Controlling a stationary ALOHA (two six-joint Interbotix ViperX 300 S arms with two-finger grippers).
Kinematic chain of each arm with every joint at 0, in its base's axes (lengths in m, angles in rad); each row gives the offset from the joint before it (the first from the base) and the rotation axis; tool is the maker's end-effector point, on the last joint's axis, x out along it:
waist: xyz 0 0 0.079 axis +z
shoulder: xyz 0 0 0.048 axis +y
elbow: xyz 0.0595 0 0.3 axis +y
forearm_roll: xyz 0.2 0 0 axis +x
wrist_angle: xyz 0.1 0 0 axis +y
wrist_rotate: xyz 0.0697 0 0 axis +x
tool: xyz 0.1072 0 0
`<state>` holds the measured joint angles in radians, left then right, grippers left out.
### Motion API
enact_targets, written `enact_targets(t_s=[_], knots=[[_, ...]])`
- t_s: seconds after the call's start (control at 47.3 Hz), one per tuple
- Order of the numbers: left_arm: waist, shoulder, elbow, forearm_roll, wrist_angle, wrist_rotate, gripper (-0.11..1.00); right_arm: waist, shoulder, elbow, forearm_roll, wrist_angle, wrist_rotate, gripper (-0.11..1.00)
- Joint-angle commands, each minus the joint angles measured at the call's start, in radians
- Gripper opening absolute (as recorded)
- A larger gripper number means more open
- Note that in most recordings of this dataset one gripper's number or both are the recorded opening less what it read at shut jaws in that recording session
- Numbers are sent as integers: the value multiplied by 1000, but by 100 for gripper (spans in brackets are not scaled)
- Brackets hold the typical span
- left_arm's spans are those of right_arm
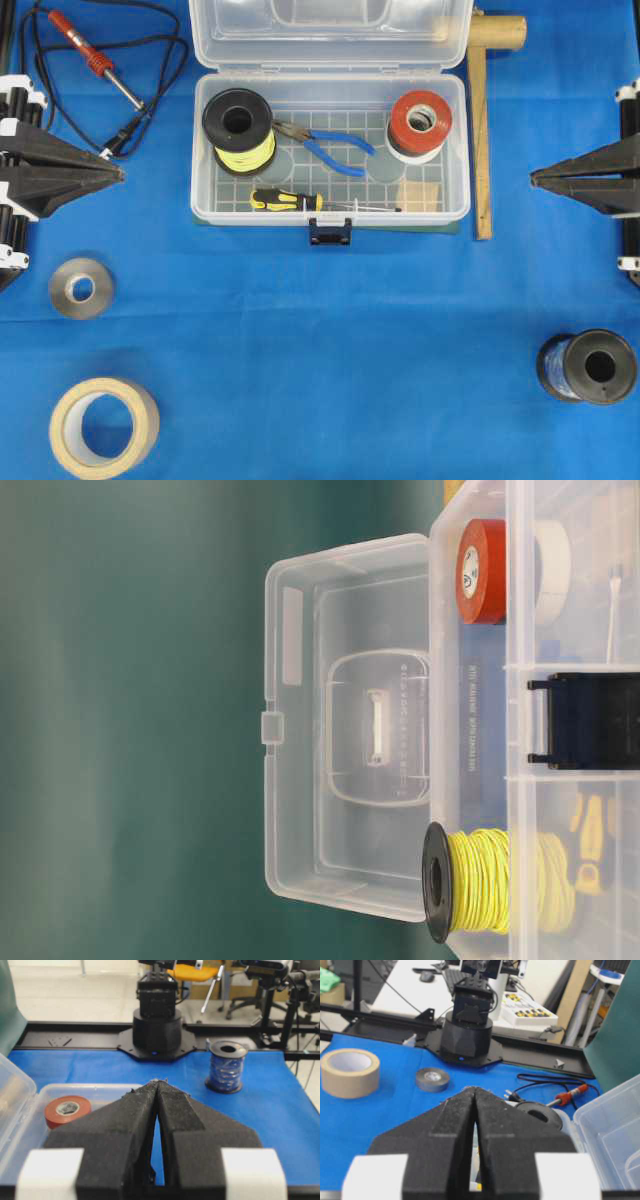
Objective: Pick the nipper from the toolbox among several items.
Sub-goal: 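Move the right gripper over the blue-handled pliers in the toolbox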
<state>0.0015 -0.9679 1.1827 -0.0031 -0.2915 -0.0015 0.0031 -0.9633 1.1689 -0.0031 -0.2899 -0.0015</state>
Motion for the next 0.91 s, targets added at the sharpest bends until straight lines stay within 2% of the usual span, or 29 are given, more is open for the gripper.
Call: enact_targets(t_s=[0.0, 0.127, 0.275, 0.423, 0.592, 0.677, 0.825, 0.888], knots=[[-5, 9, -17, -37, -6, -5, 0, -11, 14, -31, 5, -3, 3, 0], [-5, 14, -17, -37, -6, -5, 0, -32, 77, -107, 5, 78, 9, 0], [-5, 14, -17, -37, -6, -2, 0, -115, 199, -213, 8, 232, 20, 0], [-3, 14, -17, -37, -9, -2, 0, -209, 370, -324, 8, 342, 40, 0], [-5, 14, -17, -37, -12, -2, 0, -278, 586, -453, -3, 431, 32, 2], [-5, 14, -17, -37, -12, -2, 0, -298, 687, -520, -17, 497, 26, 19], [-3, 14, -15, -37, -14, -3, 0, -313, 859, -621, -63, 568, 28, 64], [-5, 15, -15, -37, -14, -3, 0, -321, 922, -653, -67, 574, 28, 69]])
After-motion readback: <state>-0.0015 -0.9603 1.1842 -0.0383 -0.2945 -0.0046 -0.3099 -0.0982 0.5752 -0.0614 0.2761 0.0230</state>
